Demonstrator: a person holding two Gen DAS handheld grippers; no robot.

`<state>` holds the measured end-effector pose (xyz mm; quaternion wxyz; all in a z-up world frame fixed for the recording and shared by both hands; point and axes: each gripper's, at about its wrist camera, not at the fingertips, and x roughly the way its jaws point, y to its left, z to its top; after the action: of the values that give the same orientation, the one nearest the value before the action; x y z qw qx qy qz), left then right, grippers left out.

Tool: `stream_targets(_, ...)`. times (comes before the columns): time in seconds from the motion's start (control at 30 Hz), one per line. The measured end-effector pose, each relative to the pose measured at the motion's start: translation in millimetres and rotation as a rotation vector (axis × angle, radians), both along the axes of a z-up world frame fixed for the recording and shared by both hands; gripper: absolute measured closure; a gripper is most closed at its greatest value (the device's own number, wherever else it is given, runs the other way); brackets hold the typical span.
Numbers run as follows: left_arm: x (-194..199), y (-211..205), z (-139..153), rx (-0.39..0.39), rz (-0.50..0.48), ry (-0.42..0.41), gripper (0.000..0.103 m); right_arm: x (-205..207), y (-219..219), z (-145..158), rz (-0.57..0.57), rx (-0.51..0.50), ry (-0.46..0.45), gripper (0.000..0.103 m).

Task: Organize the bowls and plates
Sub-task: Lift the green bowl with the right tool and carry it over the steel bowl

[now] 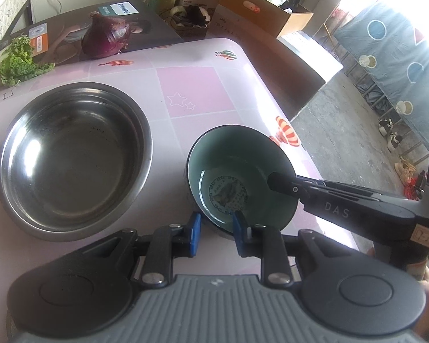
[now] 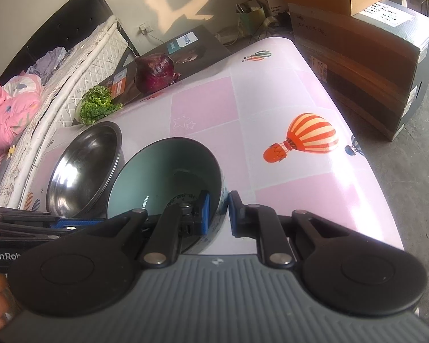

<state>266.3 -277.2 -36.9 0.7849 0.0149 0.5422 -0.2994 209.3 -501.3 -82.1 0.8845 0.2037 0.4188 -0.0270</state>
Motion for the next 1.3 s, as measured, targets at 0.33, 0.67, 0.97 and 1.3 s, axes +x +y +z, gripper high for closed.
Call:
stream_targets(0.33, 13, -17, -11, 0.066, 0.014, -0.004, 0.072, -6, -12, -7, -0.029, 0.096, 0.016, 0.086)
stream_targets(0.67, 12, -26, -17, 0.106, 0.000, 0.002, 0.072, 1, -14, -17, -0.058, 0.146, 0.032, 0.085)
stream_targets(0.97, 13, -31, -26, 0.122, 0.008, 0.028, 0.072, 2, -15, -19, -0.077, 0.174, 0.038, 0.085)
stream_targets(1.3, 9, -34, -25, 0.139, -0.007, 0.010, 0.071, 2, -6, -17, -0.065, 0.101, 0.034, 0.084)
